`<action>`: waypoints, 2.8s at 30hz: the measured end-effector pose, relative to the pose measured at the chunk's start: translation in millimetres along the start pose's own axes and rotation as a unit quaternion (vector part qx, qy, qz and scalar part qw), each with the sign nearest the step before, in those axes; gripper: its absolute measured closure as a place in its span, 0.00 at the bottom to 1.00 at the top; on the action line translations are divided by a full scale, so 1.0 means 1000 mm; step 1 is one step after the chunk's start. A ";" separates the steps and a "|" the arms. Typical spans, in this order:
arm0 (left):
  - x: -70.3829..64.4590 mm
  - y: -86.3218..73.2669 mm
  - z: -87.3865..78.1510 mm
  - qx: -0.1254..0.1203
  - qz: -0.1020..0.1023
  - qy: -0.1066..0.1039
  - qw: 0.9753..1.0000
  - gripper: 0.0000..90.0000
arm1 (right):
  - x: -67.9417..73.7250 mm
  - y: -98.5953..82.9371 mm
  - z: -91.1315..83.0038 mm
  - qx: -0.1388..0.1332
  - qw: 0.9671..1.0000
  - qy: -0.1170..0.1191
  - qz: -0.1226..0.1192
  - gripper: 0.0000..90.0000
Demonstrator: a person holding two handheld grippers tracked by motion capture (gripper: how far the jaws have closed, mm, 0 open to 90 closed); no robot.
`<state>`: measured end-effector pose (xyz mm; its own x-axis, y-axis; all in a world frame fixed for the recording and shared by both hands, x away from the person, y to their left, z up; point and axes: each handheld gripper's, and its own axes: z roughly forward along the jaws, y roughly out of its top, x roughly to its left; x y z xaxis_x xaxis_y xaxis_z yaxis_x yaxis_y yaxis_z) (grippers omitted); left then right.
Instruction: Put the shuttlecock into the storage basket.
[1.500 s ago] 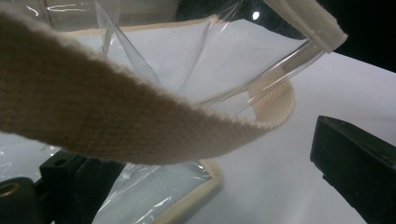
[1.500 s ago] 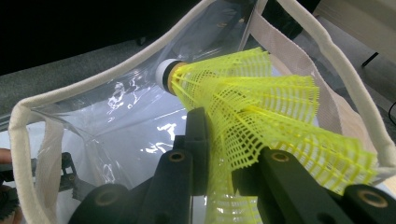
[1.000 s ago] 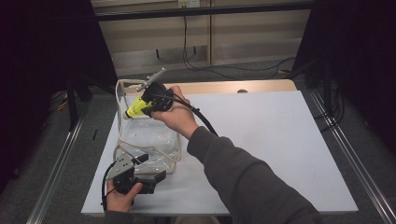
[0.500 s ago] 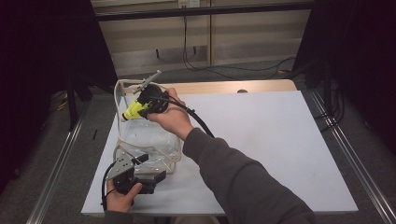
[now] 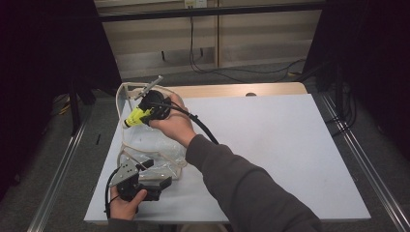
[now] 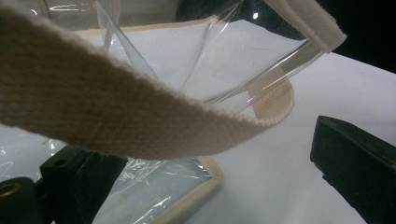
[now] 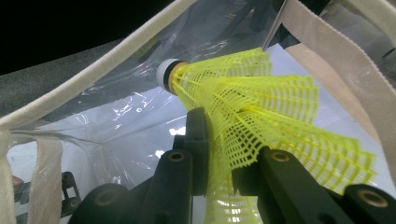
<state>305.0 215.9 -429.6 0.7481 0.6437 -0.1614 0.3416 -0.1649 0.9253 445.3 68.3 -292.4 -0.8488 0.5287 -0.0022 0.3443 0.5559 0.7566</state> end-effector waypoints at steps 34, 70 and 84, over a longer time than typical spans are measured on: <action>0.000 0.000 0.000 -0.003 -0.003 -0.001 1.000 0.04 | 0.008 -0.007 0.022 0.013 1.000 0.011 0.004 0.88; 0.001 -0.001 -0.001 0.001 0.001 -0.002 1.000 0.04 | 0.012 -0.014 0.046 0.029 0.999 0.024 0.007 0.87; 0.002 -0.001 -0.001 0.002 0.001 -0.001 1.000 0.04 | 0.012 -0.017 0.048 0.033 0.999 0.027 0.007 0.87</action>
<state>305.4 217.7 -430.5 0.7499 0.6420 -0.1599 0.3418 -0.1690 0.9244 448.6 96.7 -336.6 -0.8637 0.5022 0.0436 0.3794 0.5907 0.7121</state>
